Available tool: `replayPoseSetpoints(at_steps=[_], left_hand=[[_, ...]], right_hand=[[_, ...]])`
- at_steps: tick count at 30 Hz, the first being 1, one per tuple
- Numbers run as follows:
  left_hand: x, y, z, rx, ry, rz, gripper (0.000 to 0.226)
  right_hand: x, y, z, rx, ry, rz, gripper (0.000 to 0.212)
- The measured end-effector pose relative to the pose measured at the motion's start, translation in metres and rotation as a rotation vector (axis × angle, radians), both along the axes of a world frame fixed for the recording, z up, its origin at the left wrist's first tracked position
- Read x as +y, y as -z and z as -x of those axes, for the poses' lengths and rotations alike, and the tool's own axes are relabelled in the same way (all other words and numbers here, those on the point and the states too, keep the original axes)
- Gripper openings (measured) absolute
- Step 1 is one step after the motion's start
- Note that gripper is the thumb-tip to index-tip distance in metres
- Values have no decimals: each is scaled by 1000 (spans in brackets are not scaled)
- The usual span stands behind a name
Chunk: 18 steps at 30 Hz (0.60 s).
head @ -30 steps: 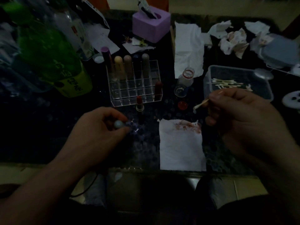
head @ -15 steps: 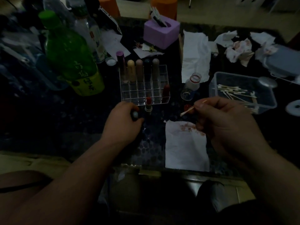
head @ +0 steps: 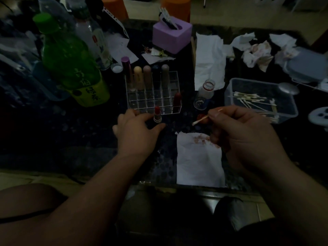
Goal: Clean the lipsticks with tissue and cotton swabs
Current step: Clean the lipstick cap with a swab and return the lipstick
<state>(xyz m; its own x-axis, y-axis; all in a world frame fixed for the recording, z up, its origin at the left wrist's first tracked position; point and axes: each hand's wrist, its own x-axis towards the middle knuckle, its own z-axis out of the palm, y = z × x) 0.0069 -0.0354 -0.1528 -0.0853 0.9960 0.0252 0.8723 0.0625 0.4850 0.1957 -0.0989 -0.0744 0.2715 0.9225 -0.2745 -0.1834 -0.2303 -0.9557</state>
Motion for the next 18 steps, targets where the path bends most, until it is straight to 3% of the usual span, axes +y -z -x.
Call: replayPoseSetpoints(at_steps=[5, 8, 10, 14, 18], left_hand=[[-2, -16, 4, -52, 27, -90, 37], [-10, -56, 10, -285, 78, -199, 19], [-22, -83, 12, -531, 94, -28, 20], [-48, -103, 3, -1211, 66, 524, 23], [-62, -107, -10, -1419, 101, 715, 24]], right_hand=[[-1, -1, -1, 23, -17, -20, 11], [-4, -8, -2, 50, -35, -77, 14], [-6, -13, -2, 86, -58, -122, 15], [-12, -22, 0, 205, -76, -200, 15], [-22, -32, 2, 80, -43, -264, 6]])
